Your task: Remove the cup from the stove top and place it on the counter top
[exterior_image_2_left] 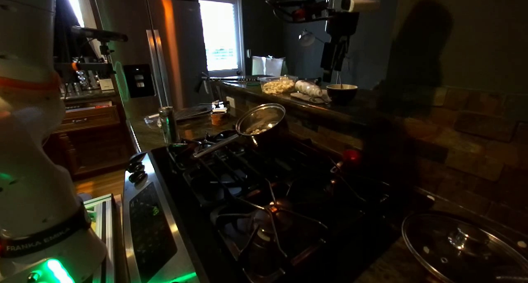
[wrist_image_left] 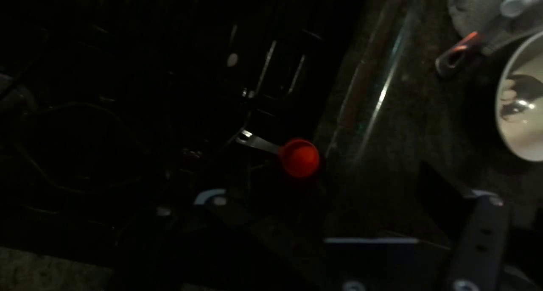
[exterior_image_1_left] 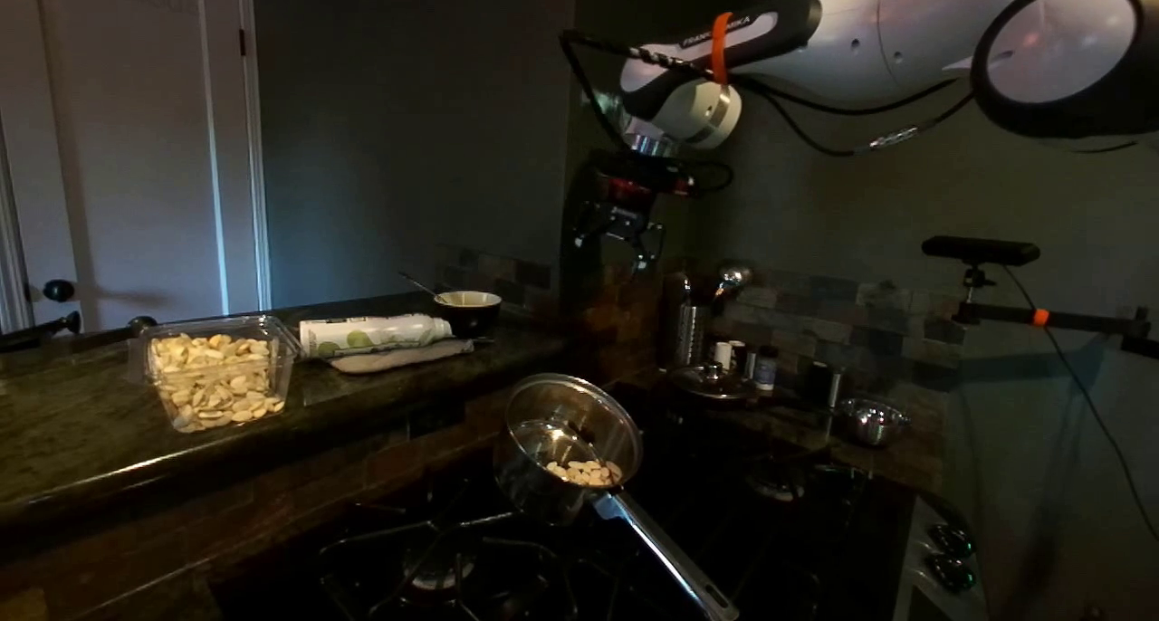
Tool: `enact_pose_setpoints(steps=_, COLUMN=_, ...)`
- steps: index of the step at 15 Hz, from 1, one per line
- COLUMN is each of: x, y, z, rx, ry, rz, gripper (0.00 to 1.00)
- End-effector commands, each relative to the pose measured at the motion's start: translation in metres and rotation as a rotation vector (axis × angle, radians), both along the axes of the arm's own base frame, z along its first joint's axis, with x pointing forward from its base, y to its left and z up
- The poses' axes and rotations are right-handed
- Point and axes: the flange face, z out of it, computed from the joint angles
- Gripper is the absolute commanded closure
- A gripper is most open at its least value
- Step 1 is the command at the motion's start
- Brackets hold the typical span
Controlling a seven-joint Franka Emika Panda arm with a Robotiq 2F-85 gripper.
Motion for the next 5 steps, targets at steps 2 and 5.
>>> enact_pose_setpoints(steps=2, x=-0.07, y=-0.03, z=-0.044, rx=0.159, ry=0.032, rz=0.187, gripper=0.0)
enact_pose_setpoints(steps=5, x=-0.057, y=-0.039, z=-0.043, rx=0.122, ry=0.041, rz=0.16, gripper=0.0)
